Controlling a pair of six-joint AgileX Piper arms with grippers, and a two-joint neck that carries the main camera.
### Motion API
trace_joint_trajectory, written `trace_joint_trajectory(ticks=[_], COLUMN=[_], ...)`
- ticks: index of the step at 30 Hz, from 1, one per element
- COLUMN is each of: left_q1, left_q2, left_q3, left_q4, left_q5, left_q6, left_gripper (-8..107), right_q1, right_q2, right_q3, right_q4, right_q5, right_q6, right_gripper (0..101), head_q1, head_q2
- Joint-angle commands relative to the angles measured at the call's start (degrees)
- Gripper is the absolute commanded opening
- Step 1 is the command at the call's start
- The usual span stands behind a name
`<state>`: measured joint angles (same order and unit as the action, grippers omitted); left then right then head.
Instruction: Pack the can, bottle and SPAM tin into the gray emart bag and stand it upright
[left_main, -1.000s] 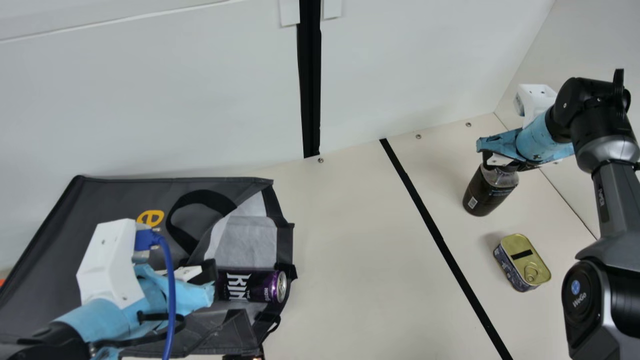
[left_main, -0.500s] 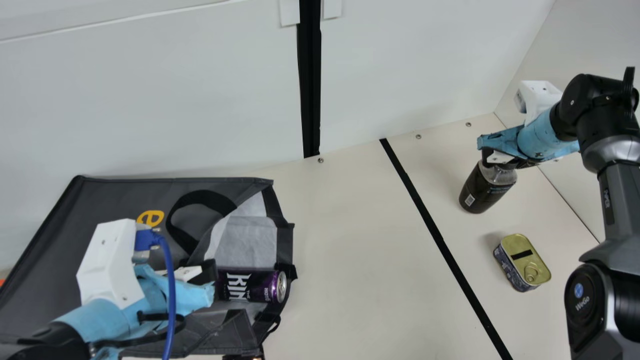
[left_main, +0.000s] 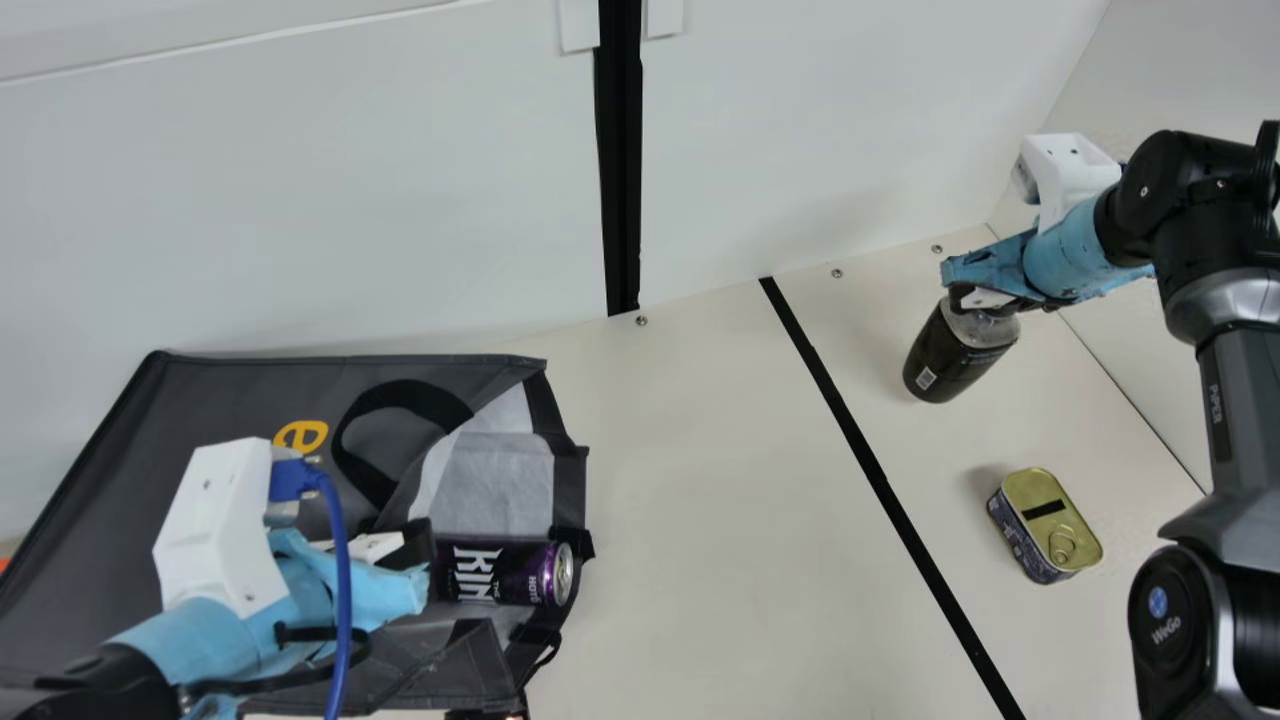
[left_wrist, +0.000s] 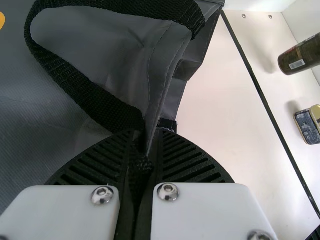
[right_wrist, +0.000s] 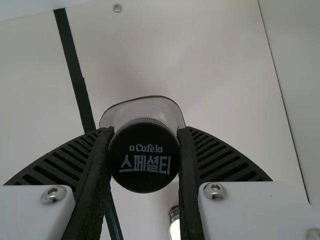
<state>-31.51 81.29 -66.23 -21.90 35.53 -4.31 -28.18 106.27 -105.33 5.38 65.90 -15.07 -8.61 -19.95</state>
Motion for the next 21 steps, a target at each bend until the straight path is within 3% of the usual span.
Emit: trace_joint_trajectory(ticks=[1, 21], left_q1=[0.0, 0.0], left_q2=[0.0, 0.0], left_q3=[0.0, 0.0], left_q4=[0.0, 0.0], left_q5=[0.0, 0.0], left_q6=[0.0, 0.0], left_gripper=[-8, -8], right_q1=[0.5, 7.5], right_q2=[-0.4, -9.2], right_q3=[0.3, 7.5], right_q4=[0.2, 0.7], right_q5=[-0.1, -0.3], right_q6=[-0.3, -2.3], right_gripper=[0, 0], head_q1=[-1.4, -1.4], head_q2=[0.0, 0.0])
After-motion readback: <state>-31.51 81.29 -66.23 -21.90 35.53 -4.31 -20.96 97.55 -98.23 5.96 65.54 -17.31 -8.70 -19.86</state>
